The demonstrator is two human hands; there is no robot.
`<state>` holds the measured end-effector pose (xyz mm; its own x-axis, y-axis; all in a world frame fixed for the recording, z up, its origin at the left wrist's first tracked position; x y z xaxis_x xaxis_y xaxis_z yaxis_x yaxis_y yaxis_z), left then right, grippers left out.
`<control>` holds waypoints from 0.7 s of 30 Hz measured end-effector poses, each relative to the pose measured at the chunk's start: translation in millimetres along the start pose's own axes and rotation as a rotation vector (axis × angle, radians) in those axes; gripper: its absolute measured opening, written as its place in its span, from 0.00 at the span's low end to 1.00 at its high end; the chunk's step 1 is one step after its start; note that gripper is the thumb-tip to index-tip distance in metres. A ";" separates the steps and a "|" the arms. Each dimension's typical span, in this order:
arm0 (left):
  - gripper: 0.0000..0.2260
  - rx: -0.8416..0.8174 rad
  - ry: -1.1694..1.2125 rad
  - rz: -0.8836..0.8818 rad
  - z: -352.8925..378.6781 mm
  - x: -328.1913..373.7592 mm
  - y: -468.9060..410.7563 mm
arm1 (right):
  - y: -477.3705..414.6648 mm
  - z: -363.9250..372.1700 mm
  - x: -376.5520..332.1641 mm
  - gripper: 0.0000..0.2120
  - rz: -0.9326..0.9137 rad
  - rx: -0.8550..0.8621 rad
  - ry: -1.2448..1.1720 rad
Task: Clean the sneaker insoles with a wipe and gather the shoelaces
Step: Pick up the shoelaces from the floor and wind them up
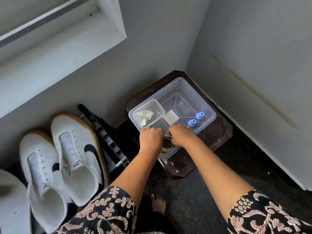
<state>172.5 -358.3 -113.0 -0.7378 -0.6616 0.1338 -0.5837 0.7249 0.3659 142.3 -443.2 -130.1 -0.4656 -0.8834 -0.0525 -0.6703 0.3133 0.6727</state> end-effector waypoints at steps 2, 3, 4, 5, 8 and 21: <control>0.09 0.003 -0.007 0.007 0.3 0.2 1.1 | -3.7 7.0 1.6 0.11 0.039 -0.047 -0.051; 0.09 0.010 -0.011 0.012 -0.6 0.8 2.0 | -5.4 8.8 3.8 0.11 0.057 -0.074 -0.081; 0.09 0.013 -0.014 0.018 -1.1 1.2 3.3 | -6.7 8.3 6.4 0.10 0.074 -0.090 -0.107; 0.09 0.018 -0.004 0.021 -1.7 1.0 5.2 | -7.8 7.6 9.3 0.09 0.088 -0.098 -0.137; 0.07 0.144 0.093 0.025 -6.7 -2.0 14.5 | -8.6 4.4 14.8 0.07 0.093 -0.083 -0.302; 0.05 0.439 0.561 -0.032 37.1 -21.2 139.1 | 72.4 -2.9 -28.8 0.05 0.150 0.478 -0.943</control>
<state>94.4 -236.2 -99.2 -0.5007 -0.5975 0.6263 -0.7720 0.6355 -0.0109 108.8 -396.0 -77.7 -0.6835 -0.2622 -0.6812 -0.6310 0.6815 0.3707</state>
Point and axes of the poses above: each hand's wrist, its own y-axis away from the middle knuckle, its own z-axis out of the palm, x = y × z, the point moved 7 cm from there along -y, towards the middle knuckle, and after that the axes turned 9 degrees about z, right-handed, at the moved point
